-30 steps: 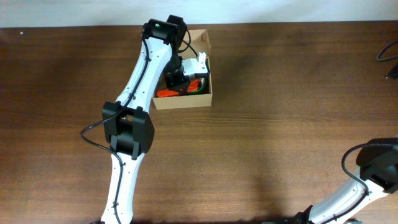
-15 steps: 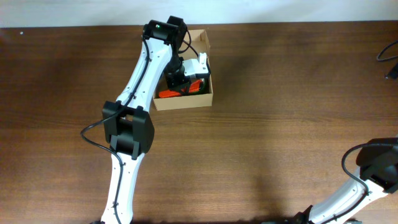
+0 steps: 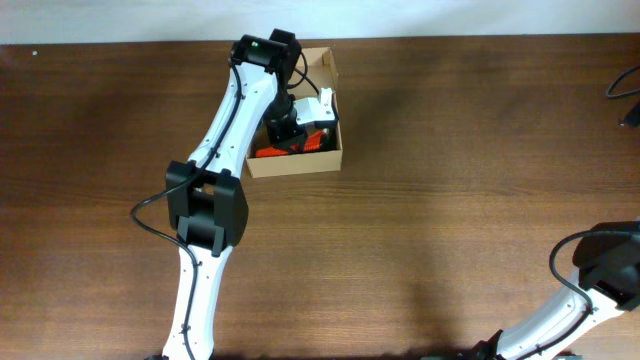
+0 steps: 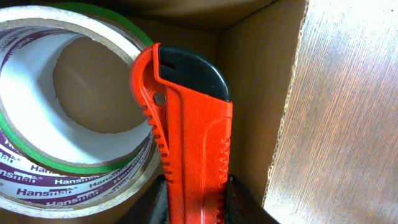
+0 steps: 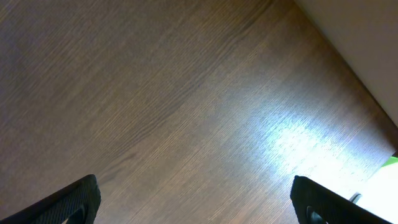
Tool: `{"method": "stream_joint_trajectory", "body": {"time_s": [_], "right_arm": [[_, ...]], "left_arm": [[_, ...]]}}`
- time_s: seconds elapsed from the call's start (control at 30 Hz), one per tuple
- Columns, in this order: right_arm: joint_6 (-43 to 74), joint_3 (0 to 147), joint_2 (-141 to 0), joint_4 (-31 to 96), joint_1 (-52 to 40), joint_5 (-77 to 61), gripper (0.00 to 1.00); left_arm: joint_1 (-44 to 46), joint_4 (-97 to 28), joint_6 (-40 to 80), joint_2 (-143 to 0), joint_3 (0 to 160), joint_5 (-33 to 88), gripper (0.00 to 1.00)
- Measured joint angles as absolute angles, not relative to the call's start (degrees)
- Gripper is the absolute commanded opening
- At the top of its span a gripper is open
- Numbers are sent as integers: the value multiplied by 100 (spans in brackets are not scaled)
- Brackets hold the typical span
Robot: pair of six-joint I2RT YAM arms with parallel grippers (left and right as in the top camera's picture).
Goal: Pack container
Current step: 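Open the left gripper and lift it out of the box, then lower the left gripper onto the blue pen and grasp it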
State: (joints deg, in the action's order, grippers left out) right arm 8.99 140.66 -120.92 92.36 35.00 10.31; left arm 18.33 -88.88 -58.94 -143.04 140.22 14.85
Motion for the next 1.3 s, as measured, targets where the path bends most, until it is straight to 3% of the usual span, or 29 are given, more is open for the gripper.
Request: {"method": "stream_joint_trajectory", "body": {"time_s": [0.13,0.4,0.63,0.83,1.0,1.13,1.3], "right_arm": [[899,14066,-12092,9236,3500,1031,99],[897,14066,-12092,9236,3500,1031,99],[902,14066,-12092,9236,3500,1031,99],[902,14066,-12092,9236,3500,1031,99],[899,14066,-12092,9236,3500,1031,99],[897,14066,-12092,9236,3500,1031,99],[899,14066,-12092,9236,3500,1031,99]], "left_arm": [[1833,-8849,-5826,-14304,14022,1498,45],[1833,-8772,-5520,-14304,14022,1479,41],[1841,-8355,-4762,-13957,13959,1138,53],[1793,-8112,-4034,-12505,13933,556,66],[1302,-7738,-3496,-11000,13662,91,77],[611,-7454,-3037,-10252,12884,-375,76],[-119,-7443,-1737,-10348,12090,-674,73]]}}
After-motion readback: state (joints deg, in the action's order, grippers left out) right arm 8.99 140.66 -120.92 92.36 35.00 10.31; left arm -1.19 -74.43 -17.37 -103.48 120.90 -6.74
